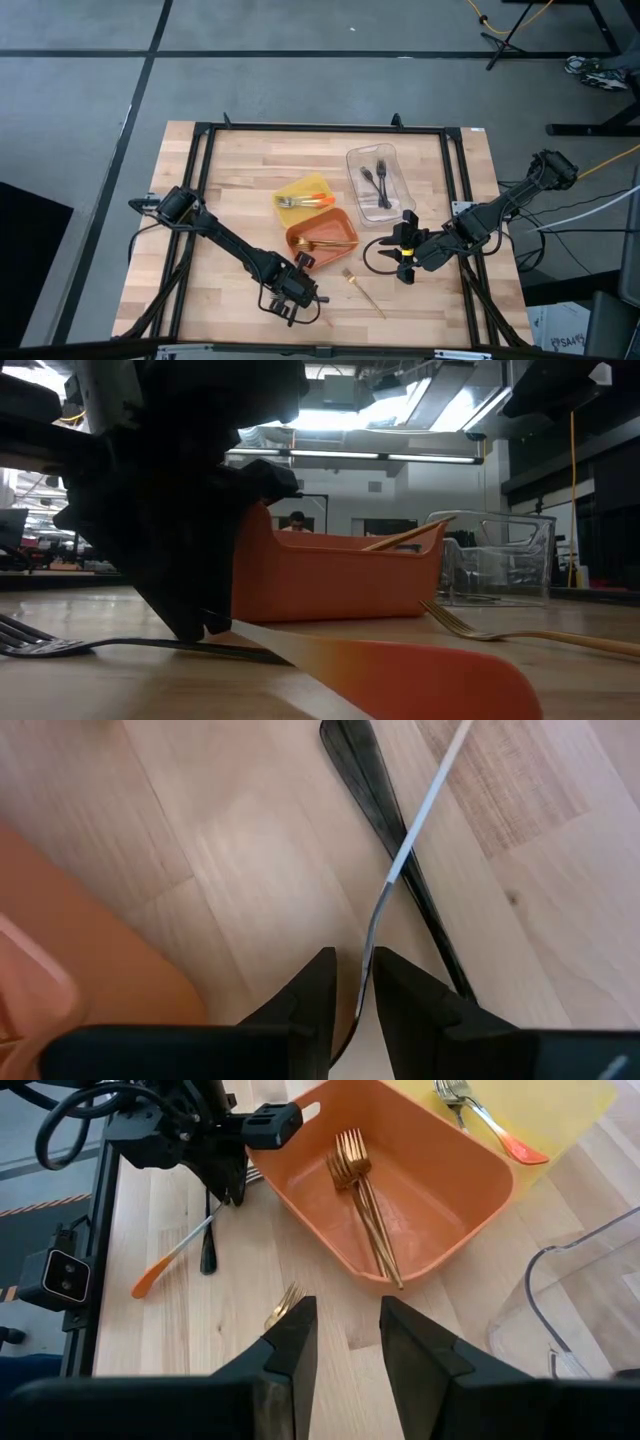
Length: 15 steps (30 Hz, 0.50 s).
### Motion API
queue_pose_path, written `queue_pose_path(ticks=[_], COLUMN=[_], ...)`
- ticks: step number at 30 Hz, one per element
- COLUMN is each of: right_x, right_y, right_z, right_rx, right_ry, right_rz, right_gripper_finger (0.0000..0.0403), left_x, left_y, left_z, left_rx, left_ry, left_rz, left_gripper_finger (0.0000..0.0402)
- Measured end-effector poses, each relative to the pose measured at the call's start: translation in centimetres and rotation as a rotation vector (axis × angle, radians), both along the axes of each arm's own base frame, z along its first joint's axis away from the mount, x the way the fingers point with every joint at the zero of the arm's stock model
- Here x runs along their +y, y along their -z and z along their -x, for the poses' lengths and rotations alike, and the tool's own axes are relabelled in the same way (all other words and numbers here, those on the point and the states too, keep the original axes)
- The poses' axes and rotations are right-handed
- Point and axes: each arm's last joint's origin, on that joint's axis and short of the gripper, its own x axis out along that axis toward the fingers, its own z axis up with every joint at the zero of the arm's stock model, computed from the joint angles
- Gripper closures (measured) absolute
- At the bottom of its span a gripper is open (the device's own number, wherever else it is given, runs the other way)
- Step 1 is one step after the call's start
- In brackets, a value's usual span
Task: Sort silverware by color (type)
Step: Put the orange fork into the yellow bin
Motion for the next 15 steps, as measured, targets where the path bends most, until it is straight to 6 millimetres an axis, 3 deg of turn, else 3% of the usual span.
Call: queue_pose_path(ticks=[15], right_x=[0.01], right_y=[0.0], right_z=[0.0], right_rx=[0.0], right_ry=[0.0], right_rz=[0.0], right_gripper_finger=[0.0299], left_x=[0.0], left_y=[0.01], left_z=[-0.01], left_rx=[-0.004], left_ry=[0.012], left_rz=[-0.007], left_gripper_finger=[0.0351])
